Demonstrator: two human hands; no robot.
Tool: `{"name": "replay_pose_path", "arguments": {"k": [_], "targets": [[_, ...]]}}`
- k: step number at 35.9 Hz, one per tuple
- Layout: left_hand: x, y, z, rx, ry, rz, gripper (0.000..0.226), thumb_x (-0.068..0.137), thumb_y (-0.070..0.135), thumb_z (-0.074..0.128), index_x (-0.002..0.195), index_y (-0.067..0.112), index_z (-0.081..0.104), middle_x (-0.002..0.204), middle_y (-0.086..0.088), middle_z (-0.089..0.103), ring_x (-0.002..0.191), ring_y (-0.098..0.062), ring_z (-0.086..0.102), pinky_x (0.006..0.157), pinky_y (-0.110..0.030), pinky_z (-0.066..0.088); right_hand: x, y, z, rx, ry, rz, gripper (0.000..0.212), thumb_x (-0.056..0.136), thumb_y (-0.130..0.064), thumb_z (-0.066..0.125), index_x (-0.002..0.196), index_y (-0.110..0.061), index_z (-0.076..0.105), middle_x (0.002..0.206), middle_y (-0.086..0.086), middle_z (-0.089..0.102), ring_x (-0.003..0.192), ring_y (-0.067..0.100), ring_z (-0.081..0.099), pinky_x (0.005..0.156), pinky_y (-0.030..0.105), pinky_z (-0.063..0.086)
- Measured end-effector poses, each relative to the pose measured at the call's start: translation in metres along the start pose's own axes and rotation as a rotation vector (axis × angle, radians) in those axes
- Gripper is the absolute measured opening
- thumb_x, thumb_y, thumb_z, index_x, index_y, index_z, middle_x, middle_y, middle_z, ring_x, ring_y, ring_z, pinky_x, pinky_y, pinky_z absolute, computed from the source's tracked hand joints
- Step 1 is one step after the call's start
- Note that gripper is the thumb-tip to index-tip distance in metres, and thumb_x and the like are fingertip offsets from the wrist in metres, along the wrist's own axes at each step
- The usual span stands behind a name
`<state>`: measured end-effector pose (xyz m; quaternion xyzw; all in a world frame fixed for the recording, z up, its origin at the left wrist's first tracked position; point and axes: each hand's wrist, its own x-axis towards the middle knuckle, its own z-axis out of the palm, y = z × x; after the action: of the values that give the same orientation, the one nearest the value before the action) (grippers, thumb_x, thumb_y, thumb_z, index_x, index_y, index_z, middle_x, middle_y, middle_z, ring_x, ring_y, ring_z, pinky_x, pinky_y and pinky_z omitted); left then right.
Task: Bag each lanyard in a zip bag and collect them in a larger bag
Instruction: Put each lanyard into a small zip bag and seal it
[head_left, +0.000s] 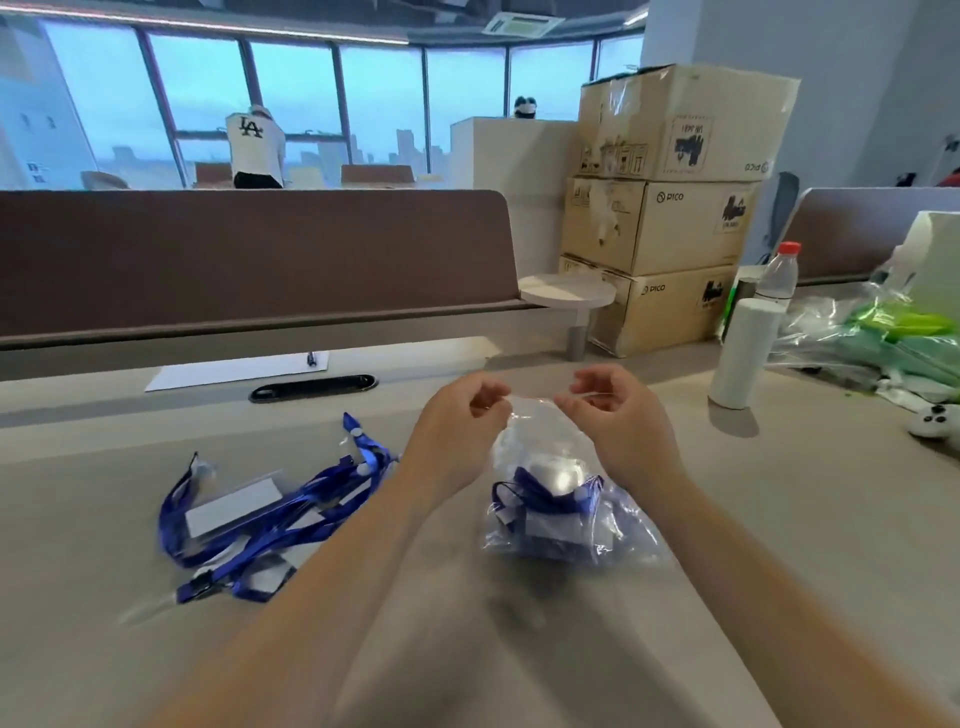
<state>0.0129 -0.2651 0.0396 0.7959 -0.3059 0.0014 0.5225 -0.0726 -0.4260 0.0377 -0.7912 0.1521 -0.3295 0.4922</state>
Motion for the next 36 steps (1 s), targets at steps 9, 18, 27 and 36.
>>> {"name": "replay_pose_path", "arguments": {"k": [9,18,27,36], "targets": [[-0.089,-0.019,-0.087,0.085,0.070,-0.071,0.014,0.097,0.019,0.055,0.093,0.027,0.067,0.087,0.008,0.072,0.080,-0.010,0.066,0.068,-0.016,0.049,-0.063,-0.041,0.070,-0.028,-0.154,-0.059,0.021,0.093,-0.034,0.065,0.108,-0.020,0.064,0.096,-0.006,0.067,0.086,0.013,0.063,0.076,0.025,0.053],[-0.141,-0.065,-0.176,0.309,0.176,-0.198,0.011,0.098,0.022,0.055,0.099,0.030,0.064,0.088,0.019,0.063,0.079,0.004,0.058,0.065,-0.009,0.040,-0.099,-0.078,0.167,-0.042,-0.406,-0.157,0.004,0.093,-0.023,0.065,0.096,-0.021,0.067,0.088,-0.008,0.068,0.083,0.010,0.063,0.071,0.020,0.047],[-0.131,-0.105,-0.221,0.484,0.182,-0.310,0.020,0.097,0.022,0.056,0.115,0.021,0.066,0.112,0.003,0.067,0.097,-0.014,0.060,0.084,-0.025,0.047,-0.084,-0.089,0.243,-0.095,-0.528,-0.217,0.003,0.094,-0.027,0.064,0.096,-0.025,0.065,0.090,-0.013,0.065,0.085,0.003,0.060,0.066,0.011,0.041],[-0.100,-0.149,-0.236,0.732,0.012,-0.429,0.029,0.089,0.048,0.065,0.097,0.019,0.063,0.095,-0.002,0.061,0.083,-0.018,0.056,0.076,-0.029,0.046,-0.060,-0.071,0.290,-0.299,-0.586,-0.191,0.011,0.095,-0.030,0.060,0.102,-0.024,0.066,0.099,-0.009,0.067,0.088,0.007,0.060,0.078,0.025,0.048]]}}
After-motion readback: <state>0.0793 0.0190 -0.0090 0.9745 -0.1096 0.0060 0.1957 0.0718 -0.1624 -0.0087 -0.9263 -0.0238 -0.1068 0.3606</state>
